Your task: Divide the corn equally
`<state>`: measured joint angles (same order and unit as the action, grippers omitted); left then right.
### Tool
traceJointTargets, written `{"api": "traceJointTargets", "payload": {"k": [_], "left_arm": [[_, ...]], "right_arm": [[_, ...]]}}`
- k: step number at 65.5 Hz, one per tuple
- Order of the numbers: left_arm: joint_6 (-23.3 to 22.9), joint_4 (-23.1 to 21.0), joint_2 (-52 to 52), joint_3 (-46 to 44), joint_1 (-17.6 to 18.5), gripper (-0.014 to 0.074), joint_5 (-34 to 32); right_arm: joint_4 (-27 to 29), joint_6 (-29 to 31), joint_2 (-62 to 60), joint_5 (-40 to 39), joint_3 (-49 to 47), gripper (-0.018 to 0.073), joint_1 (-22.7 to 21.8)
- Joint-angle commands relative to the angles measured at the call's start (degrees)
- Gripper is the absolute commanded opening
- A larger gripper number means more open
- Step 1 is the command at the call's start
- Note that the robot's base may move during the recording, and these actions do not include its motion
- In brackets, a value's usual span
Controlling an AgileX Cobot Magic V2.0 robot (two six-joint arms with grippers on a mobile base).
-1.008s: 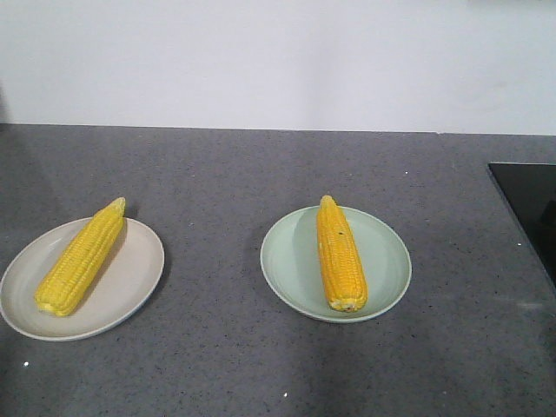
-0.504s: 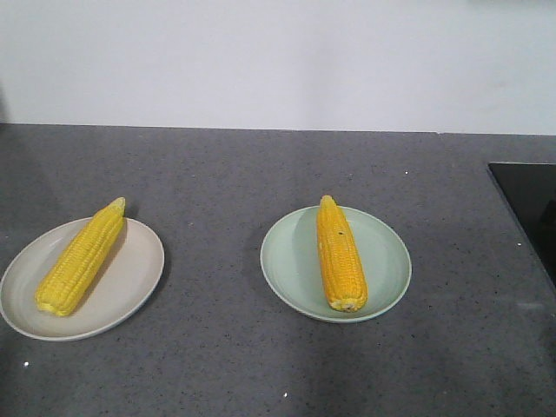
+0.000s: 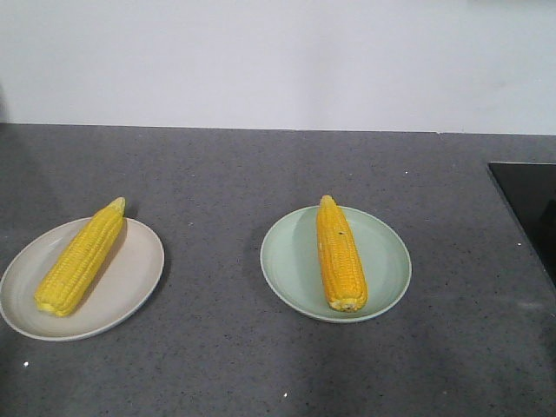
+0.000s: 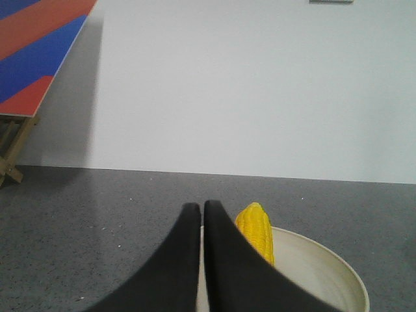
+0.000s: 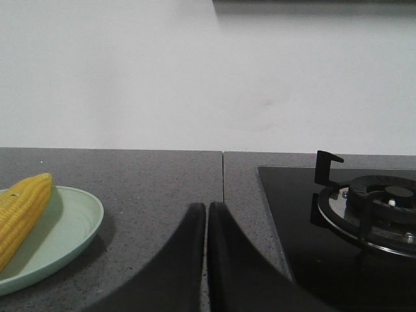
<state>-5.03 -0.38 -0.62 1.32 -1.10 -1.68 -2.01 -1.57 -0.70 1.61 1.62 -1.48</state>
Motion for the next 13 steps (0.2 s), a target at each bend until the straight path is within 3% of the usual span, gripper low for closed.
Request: {"api": "traceJointTargets", "payload": {"k": [1, 13], "left_arm": [[0.0, -0.6, -0.9, 0.7, 0.1, -0.0007, -4.5], [0.0, -0.6, -0.9, 0.7, 0.1, -0.0007, -4.5]], "right_arm": [[-0.5, 0.0, -0.2, -3.9, 0.6, -0.0008, -0.1], [-0.5, 0.0, -0.2, -3.9, 0.6, -0.0008, -0.1]]}}
